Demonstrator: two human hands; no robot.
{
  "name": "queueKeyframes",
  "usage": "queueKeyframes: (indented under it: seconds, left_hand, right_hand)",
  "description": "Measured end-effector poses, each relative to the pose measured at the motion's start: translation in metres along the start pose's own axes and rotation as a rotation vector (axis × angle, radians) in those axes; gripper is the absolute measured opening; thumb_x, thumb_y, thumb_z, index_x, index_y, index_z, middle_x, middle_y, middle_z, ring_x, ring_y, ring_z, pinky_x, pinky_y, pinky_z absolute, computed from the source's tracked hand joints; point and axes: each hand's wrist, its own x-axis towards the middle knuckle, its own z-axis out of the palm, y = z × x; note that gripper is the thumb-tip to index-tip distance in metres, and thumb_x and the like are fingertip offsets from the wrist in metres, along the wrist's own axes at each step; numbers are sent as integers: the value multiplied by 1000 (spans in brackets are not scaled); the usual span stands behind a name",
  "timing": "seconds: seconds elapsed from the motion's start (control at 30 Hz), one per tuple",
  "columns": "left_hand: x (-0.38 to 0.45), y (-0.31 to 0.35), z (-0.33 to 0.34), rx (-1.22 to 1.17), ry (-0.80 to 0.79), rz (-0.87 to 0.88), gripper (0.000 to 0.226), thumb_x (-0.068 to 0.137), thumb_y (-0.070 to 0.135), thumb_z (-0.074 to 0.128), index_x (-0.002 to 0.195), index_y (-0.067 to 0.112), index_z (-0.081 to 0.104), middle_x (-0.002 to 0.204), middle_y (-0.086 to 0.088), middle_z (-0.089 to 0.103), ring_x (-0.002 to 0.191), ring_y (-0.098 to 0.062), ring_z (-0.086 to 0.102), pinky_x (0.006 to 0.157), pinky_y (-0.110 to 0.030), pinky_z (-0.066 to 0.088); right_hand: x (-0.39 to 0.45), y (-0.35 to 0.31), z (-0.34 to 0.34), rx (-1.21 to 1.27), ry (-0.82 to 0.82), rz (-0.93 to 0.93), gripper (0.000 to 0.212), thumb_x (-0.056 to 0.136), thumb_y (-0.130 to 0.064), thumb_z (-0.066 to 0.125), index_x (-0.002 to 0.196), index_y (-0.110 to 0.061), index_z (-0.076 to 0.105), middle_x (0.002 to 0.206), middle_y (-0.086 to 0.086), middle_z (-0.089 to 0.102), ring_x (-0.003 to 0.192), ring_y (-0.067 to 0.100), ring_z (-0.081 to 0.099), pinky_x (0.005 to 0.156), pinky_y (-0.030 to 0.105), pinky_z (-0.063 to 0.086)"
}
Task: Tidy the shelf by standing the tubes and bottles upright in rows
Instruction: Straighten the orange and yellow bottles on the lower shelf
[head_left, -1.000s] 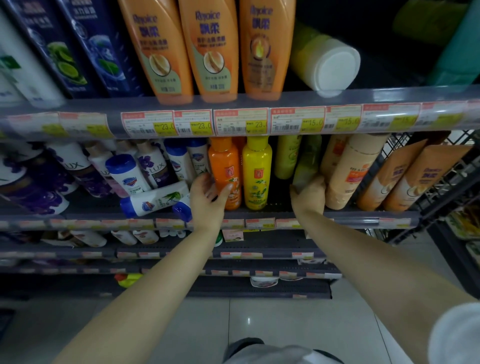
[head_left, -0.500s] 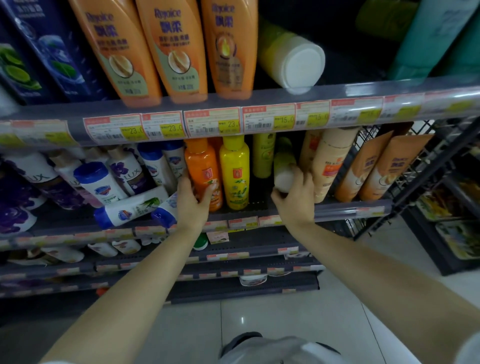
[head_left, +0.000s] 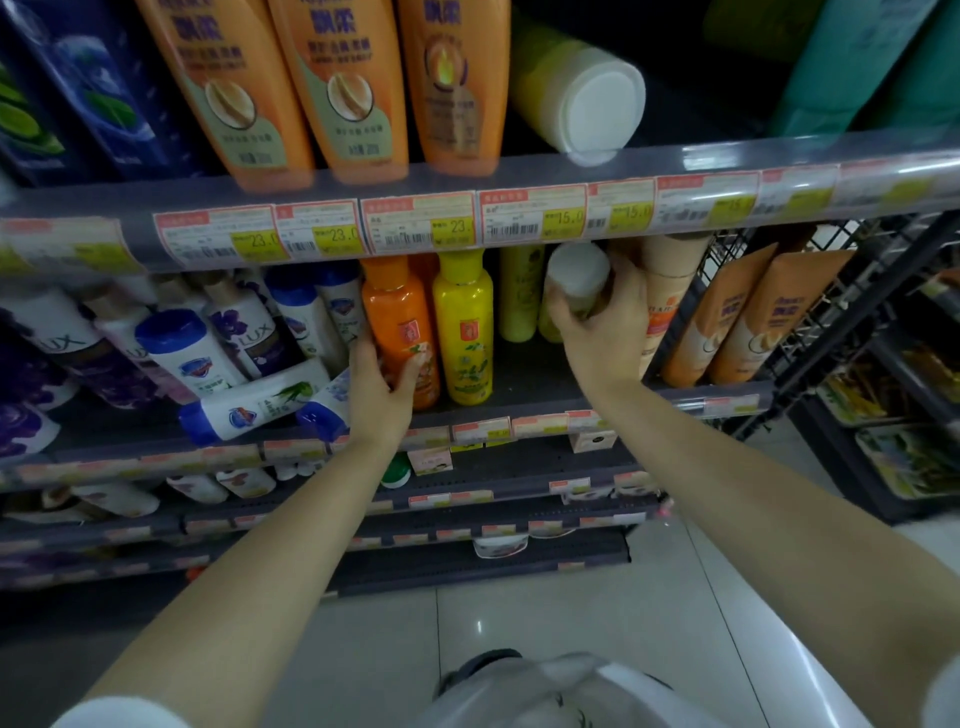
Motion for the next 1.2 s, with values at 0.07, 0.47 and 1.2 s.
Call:
queueKeyframes:
  seconds: [0.07,0.47,1.2]
  left_hand:
    - [0,-1,1,4,2,-3,55,88,29,61,136,20,34,123,9,40,118,-9,42,104,-38,40]
    - [1,-4,3,12,21,5,56,89,31,60,137,20,33,132,1,42,118,-9,42,104,-37,39]
    - [-1,2,5,10,22,-43,53,90,33,59,135,18,34,134,-1,46,115,-6,42,97,-26,36]
  right_hand:
    - [10,-3,-2,33,11,-23,54,76,-37,72,115,-2,57,109,12,63,103,20,57,86,7,38]
    - [44,-12,5,-121,-102,11,44,84,-37,64,111,-2,56,105,15,67,101,28,62,70,18,36]
    - [63,-9,29,-301,-183,257,14,96,-18,45,94,-10,55,103,13,63,98,27,59,84,32,48]
